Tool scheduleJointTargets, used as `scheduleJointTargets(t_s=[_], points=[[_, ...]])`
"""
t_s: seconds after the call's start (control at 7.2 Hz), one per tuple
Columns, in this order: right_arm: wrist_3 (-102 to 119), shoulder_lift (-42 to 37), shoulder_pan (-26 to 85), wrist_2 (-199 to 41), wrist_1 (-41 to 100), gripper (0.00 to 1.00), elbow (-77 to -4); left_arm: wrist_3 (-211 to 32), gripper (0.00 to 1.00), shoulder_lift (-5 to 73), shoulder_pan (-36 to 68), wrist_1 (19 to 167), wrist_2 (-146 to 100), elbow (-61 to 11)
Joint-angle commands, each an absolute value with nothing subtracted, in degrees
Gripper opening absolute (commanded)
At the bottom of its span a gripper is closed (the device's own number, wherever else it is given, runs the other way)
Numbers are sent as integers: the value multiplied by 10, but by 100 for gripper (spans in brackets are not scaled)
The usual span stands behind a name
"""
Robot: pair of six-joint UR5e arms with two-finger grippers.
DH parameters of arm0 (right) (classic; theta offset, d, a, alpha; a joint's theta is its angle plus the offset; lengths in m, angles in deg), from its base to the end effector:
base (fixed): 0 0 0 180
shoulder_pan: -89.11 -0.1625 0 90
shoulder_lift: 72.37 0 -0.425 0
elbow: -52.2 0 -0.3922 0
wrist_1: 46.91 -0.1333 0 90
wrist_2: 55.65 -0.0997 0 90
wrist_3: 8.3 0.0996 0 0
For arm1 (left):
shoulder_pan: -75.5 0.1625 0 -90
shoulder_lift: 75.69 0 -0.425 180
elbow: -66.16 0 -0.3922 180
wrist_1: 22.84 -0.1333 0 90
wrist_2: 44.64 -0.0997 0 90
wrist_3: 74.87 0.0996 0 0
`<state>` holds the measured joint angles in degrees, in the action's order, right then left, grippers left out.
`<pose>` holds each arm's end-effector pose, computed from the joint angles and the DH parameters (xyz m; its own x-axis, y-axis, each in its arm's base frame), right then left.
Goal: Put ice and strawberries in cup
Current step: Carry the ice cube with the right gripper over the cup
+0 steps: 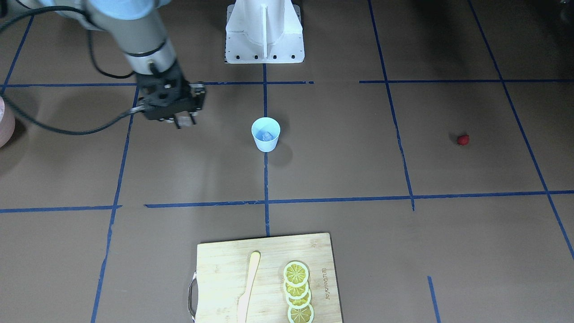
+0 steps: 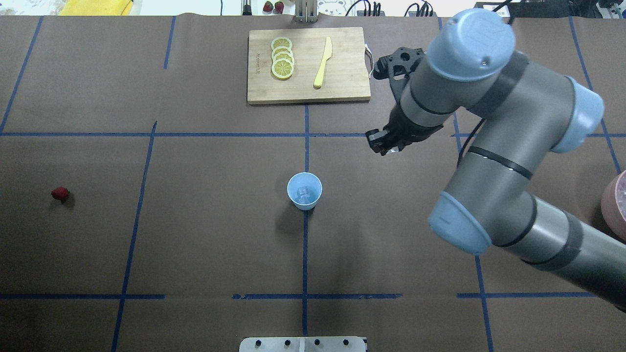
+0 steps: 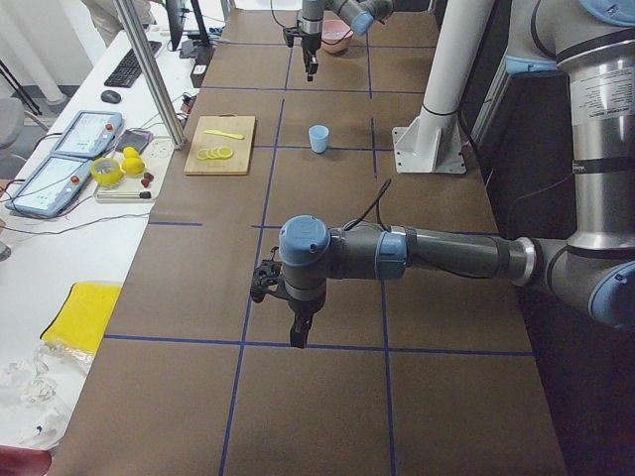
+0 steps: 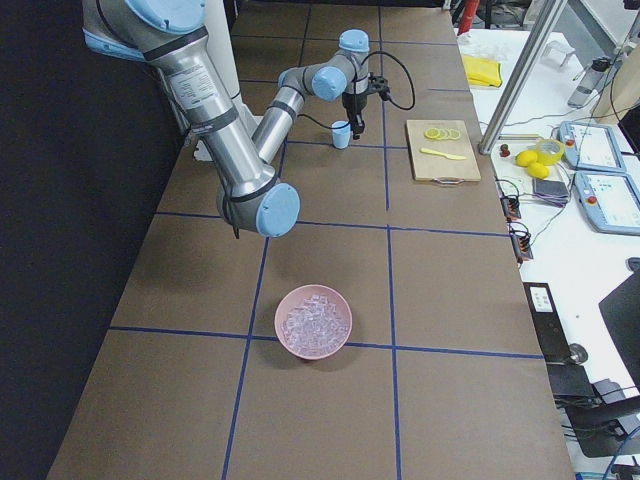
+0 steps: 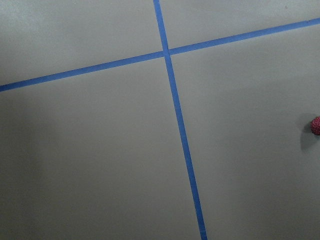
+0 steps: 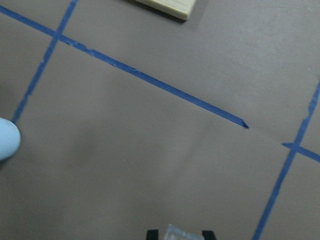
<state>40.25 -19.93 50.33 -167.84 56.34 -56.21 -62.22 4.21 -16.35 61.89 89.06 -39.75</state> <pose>-0.4190 -0.4594 0.1745 0.6810 -0.2392 0.6922 0.0941 0.9659 0.2411 -0.0779 -0.4137 0.6123 0.7123 0.2024 -0.6720 -0.1268 0.9789 0.1605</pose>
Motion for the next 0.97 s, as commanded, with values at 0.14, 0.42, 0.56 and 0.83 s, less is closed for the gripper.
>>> scheduleJointTargets(t_s=[0.14,0.42,0.56,0.83], points=[[544,-318,603,-1571,565,0,-445,-622,100,42,-163,618,890,-397],[560,-348,633,-1560,565,8,-402,-622,100,42,-163,618,890,-395],[560,-346,638,-1557,566,15,-399,-622,100,42,-163,618,890,-394],[560,-343,639,-1550,567,64,-395,-622,100,42,-163,618,890,-394]])
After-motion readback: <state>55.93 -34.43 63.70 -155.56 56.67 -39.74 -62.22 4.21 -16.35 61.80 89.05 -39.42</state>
